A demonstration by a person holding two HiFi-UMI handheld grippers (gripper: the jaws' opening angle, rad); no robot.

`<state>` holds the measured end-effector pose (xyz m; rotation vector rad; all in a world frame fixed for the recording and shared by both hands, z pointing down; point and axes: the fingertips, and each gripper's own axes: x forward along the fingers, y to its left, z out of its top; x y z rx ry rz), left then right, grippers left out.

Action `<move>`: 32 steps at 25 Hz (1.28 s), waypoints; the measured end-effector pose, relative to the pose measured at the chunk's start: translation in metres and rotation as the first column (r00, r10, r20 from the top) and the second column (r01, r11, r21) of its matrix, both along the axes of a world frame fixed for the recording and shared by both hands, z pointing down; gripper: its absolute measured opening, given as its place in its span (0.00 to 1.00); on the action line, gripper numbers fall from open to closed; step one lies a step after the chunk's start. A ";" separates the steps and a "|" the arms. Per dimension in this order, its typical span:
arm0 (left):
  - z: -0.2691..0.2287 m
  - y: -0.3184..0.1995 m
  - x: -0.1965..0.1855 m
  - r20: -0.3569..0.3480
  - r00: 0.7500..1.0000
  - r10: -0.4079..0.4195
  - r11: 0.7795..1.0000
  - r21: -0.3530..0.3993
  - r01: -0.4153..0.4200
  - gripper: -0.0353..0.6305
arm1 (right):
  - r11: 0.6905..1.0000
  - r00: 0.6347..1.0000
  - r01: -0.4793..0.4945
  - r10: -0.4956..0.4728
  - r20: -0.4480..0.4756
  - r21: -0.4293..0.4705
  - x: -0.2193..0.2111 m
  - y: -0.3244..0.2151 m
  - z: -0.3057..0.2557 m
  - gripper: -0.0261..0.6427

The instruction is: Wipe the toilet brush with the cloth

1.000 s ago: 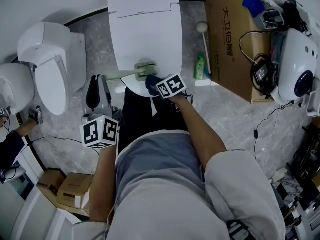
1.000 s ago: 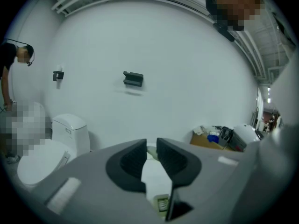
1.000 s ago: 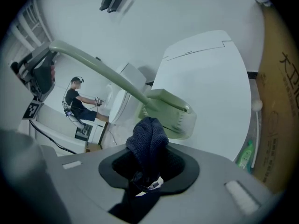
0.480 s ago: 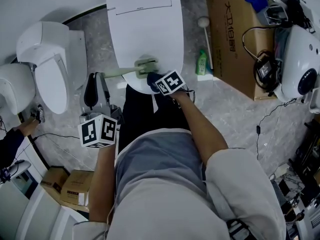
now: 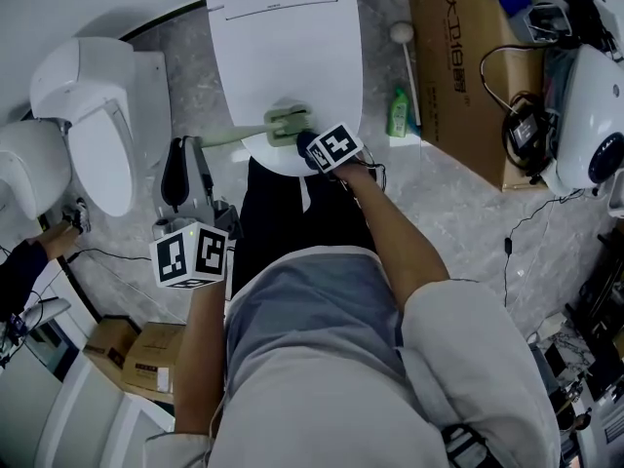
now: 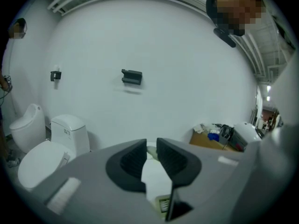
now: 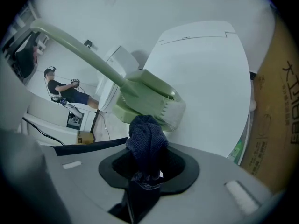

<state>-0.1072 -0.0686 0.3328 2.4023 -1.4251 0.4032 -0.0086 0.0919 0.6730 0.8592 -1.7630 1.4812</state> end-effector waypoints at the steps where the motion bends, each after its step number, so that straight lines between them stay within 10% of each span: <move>1: 0.000 0.000 0.000 0.000 1.000 -0.001 1.000 0.000 0.001 0.05 | 1.000 1.000 -0.001 0.001 0.002 -0.008 0.000 0.000 0.002 0.20; 15: 0.004 -0.003 -0.004 -0.003 1.000 0.008 1.000 -0.016 -0.008 0.05 | 0.994 0.997 0.041 -0.047 -0.055 -0.103 0.013 0.008 0.024 0.20; 32: 0.002 -0.006 -0.007 -0.037 0.999 0.008 1.000 -0.009 -0.009 0.05 | 0.967 0.967 0.256 -0.256 -0.011 -0.003 -0.016 0.000 -0.022 0.20</move>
